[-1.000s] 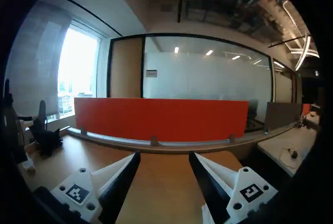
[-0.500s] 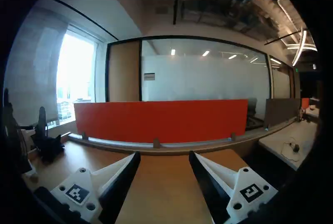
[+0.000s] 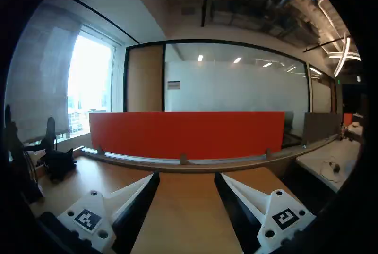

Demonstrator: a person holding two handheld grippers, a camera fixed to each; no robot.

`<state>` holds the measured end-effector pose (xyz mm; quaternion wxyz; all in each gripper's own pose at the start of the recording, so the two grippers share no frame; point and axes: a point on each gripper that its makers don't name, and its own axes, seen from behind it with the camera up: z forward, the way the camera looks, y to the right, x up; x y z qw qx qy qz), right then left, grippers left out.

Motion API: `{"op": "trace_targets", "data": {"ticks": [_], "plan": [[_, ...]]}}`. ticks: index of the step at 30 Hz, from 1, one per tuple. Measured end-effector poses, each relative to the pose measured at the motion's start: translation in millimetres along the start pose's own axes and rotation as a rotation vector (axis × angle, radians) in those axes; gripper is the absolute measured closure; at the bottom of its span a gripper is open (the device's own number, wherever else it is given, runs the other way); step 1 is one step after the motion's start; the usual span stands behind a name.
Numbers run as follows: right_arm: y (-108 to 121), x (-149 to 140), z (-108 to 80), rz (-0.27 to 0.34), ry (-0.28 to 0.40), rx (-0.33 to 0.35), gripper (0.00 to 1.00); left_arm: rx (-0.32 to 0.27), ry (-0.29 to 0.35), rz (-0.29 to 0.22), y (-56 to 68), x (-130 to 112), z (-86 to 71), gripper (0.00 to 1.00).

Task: Fold towel

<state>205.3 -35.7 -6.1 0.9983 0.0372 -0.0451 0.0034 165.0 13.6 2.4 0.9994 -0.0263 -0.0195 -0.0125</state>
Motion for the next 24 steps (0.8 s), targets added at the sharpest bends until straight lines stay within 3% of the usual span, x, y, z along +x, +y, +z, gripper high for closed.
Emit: {"op": "trace_targets", "data": {"ticks": [15, 24], "plan": [[-17, -23, -6.4, 0.026, 0.002, 0.018, 0.11, 0.013, 0.025, 0.017, -7.4, -36, -13.2, 0.01], [-16, -39, -7.3, 0.006, -0.001, 0.024, 0.11, 0.031, 0.034, 0.009, -8.5, -55, -14.6, 0.01]]}}
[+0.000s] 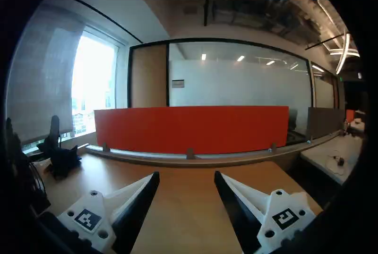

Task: Fold towel

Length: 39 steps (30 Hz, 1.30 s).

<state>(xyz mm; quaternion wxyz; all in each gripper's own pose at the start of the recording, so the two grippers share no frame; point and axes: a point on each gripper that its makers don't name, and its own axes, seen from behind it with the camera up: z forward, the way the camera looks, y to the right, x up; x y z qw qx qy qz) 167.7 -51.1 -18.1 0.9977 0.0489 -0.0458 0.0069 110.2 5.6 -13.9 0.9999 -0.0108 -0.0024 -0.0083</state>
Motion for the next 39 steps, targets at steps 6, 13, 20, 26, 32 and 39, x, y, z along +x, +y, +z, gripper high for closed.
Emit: {"op": "trace_targets", "data": {"ticks": [6, 13, 20, 26, 32, 39], "plan": [[8, -5, -1.8, -0.010, -0.005, -0.008, 0.10, 0.004, 0.002, 0.013, 4.8, -15, 2.3, 0.01], [14, -5, -3.4, -0.016, 0.003, -0.019, 0.11, 0.005, 0.015, 0.025, 8.6, -33, 6.0, 0.01], [18, -13, -2.9, -0.016, 0.009, -0.033, 0.10, 0.013, 0.026, 0.035, 2.8, -52, 7.9, 0.01], [17, -24, -1.8, -0.018, 0.016, -0.040, 0.11, 0.021, 0.028, 0.019, -4.3, -73, 9.8, 0.01], [15, -36, -1.3, -0.021, 0.011, -0.041, 0.11, 0.023, 0.026, 0.013, -7.7, -88, 10.3, 0.01], [12, -44, -1.3, -0.019, 0.018, -0.040, 0.10, 0.036, 0.035, -0.004, -12.9, -95, 9.2, 0.01]]}}
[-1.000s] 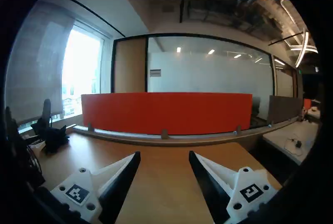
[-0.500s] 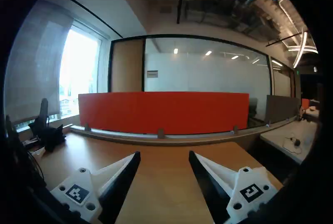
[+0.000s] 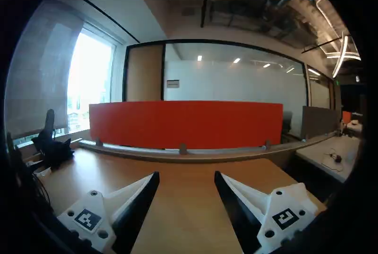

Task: Fold towel

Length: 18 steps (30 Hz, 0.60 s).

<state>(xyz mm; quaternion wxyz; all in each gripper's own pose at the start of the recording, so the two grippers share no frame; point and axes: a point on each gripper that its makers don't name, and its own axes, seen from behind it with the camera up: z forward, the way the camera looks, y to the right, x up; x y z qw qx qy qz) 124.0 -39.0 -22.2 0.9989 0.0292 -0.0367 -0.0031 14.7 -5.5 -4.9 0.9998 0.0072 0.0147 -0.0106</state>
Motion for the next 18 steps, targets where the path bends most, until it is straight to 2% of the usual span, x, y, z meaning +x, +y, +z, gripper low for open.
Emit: {"op": "trace_targets", "data": {"ticks": [12, 18], "plan": [[1, 5, -0.7, -0.004, 0.004, -0.001, 0.10, 0.009, -0.001, -0.022, -3.7, -8, -0.4, 0.01], [4, 2, -1.8, -0.005, 0.004, -0.007, 0.11, 0.001, -0.011, 0.012, -1.0, -11, 2.0, 0.01]]}}
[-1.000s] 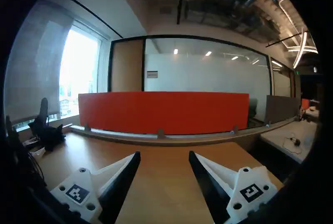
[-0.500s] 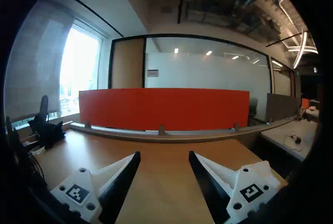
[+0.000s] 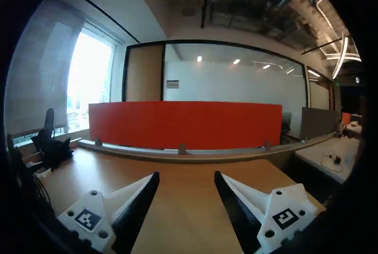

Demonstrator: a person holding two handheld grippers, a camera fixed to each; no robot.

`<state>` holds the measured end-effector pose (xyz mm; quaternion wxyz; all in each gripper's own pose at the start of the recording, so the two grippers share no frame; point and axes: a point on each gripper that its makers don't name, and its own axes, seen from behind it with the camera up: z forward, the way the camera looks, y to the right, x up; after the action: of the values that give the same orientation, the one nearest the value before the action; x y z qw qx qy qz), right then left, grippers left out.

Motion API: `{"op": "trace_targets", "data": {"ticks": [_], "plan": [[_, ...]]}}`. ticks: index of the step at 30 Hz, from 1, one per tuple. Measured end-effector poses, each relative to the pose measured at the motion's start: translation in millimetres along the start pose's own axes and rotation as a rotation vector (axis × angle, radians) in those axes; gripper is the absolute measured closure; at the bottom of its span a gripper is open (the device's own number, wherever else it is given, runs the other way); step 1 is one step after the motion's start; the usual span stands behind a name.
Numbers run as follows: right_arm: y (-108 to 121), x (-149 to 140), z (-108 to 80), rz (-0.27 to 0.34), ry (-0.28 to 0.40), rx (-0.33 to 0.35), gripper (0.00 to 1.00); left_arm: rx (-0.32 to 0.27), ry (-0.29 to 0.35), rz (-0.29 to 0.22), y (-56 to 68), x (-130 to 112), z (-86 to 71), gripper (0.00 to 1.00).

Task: Fold towel

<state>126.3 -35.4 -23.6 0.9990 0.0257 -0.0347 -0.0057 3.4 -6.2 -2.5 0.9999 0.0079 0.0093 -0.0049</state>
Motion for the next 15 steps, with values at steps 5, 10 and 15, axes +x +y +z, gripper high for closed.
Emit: {"op": "trace_targets", "data": {"ticks": [5, 10, 15], "plan": [[1.2, -4.2, -0.1, 0.003, -0.005, -0.002, 0.11, 0.001, -0.017, 0.006, 2.7, -4.2, 2.0, 0.01], [-0.5, -6.9, 0.2, 0.003, -0.007, 0.002, 0.11, -0.004, -0.018, 0.007, 4.3, -4.0, 2.6, 0.01], [-0.9, -9.8, 0.2, 0.005, -0.008, 0.006, 0.10, -0.007, -0.018, 0.009, 5.4, -3.7, 2.7, 0.01]]}}
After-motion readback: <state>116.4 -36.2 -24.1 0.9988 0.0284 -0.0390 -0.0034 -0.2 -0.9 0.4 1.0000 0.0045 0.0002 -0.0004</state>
